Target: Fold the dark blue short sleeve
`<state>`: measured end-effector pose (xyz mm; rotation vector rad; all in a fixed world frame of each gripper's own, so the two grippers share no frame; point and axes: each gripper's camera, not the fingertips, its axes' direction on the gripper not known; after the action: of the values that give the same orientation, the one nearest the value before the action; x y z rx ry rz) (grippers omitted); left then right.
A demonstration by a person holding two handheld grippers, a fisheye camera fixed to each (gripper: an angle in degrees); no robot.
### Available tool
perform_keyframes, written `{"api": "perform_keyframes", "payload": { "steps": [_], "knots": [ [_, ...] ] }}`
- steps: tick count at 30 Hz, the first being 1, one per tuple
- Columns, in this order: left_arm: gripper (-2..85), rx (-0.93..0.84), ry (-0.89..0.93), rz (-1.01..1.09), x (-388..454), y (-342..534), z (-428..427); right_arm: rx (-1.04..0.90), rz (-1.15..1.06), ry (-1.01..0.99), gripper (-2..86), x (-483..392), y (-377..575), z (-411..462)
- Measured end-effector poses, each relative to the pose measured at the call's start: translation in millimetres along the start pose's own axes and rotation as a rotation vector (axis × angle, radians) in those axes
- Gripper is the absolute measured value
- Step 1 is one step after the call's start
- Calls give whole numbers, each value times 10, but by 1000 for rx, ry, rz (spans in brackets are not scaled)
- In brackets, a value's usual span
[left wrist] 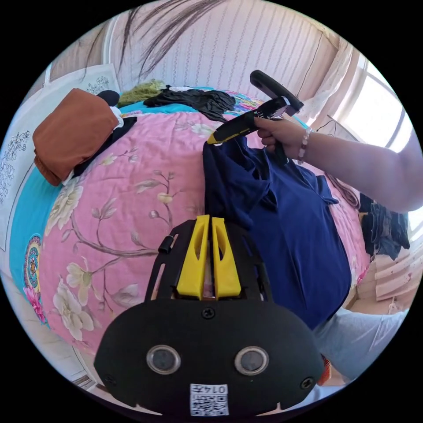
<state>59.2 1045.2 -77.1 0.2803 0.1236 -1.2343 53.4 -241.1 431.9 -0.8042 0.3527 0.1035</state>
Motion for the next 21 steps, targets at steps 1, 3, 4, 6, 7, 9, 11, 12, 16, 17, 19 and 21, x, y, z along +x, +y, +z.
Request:
{"api": "perform_keyframes", "payload": {
  "steps": [1, 3, 4, 6, 7, 9, 11, 12, 16, 17, 19, 21],
  "knots": [
    [-10, -3, -4, -9, -62, 6, 21, -9, -10, -4, 2, 27, -49, 31],
    [-10, -11, 8, -47, -175, 19, 83, -13, -24, -17, 3, 61, -110, 77],
    [-10, -25, 12, -76, -247, 30, 145, -21, -28, -21, 3, 85, -139, 132],
    [-9, -56, 9, -110, -335, 38, 244, -59, -23, -19, 7, 138, -164, 266],
    [-8, -60, 21, -129, -383, 35, 276, -78, -15, -19, 11, 180, -162, 353],
    [-4, -54, 20, -167, -443, 30, 262, -73, 1, -33, 21, 228, -146, 383],
    [2, -29, -13, -177, -464, 39, 165, -27, 25, -22, 42, 246, -97, 267],
    [3, -20, -18, -168, -455, 37, 133, 12, 37, -9, 51, 239, -16, 148],
    [17, 5, 60, -50, -231, -35, 79, 15, 122, 35, 53, 219, 527, -56],
    [26, -12, 84, -30, -163, -36, 175, 0, 145, 36, 52, 228, 618, -41],
    [36, -56, 101, -30, -112, -30, 368, -68, 241, 10, 49, 308, 936, 112],
    [41, -88, 119, -46, -106, -30, 543, -104, 290, -71, 39, 394, 1093, 282]
  ]
}}
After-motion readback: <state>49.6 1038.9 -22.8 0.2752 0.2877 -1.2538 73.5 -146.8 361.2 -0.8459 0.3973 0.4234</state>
